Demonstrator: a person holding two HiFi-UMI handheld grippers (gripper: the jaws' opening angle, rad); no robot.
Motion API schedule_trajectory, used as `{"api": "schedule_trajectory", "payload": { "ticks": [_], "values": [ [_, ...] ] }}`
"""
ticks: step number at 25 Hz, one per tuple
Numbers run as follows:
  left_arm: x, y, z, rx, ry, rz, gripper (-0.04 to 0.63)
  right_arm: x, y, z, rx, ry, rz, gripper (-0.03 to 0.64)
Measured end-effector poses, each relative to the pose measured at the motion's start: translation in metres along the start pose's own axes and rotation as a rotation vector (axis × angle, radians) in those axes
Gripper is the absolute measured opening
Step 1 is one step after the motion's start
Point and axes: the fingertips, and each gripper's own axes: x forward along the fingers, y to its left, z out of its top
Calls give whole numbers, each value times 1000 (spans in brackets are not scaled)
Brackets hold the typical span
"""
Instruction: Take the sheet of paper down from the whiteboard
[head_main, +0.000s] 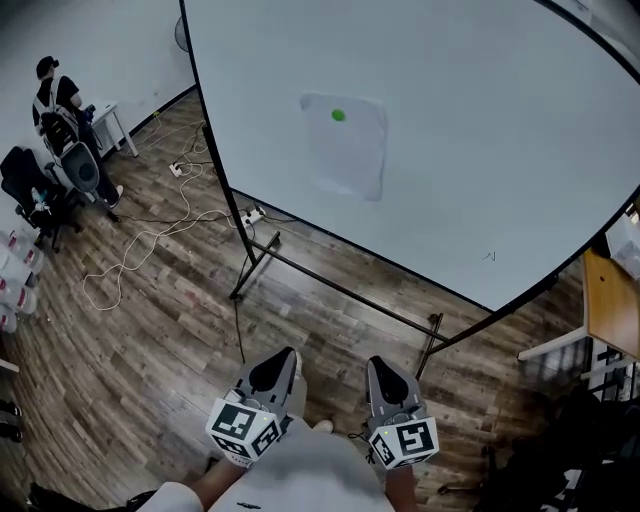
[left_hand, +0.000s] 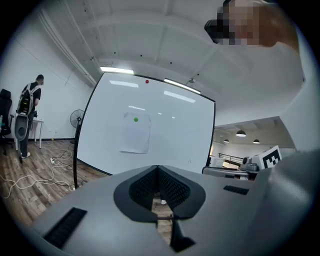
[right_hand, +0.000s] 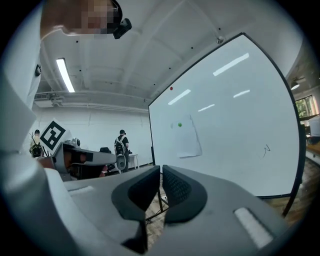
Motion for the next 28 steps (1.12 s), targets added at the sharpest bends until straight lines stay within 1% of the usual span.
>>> {"api": "schedule_trajectory", "payload": {
  "ticks": [4,6,9,13,15,21,25,28],
  "values": [
    [28,23,-5,-21,29,26,6,30,-16,-5,-19,24,1,11],
    [50,38,-2,-27,30,20,6,51,-31,-5,-22,26,-11,11],
    [87,58,12,-26,24,6,6,84,-52,9,-46,13,-33,11],
    [139,83,44,-8,6,-28,6,137,-75,37,-87,-31,-62,12],
    [163,96,58,-3,0,-51,6,165,-84,48,-96,-39,-70,43],
    [220,133,92,0,-16,-111,6,234,-103,84,-111,-94,-104,58],
    [250,158,110,0,-35,-138,6,270,-117,94,-137,-115,-137,67],
    [268,168,112,8,-35,-158,6,284,-127,95,-142,-132,-169,74]
  ]
}}
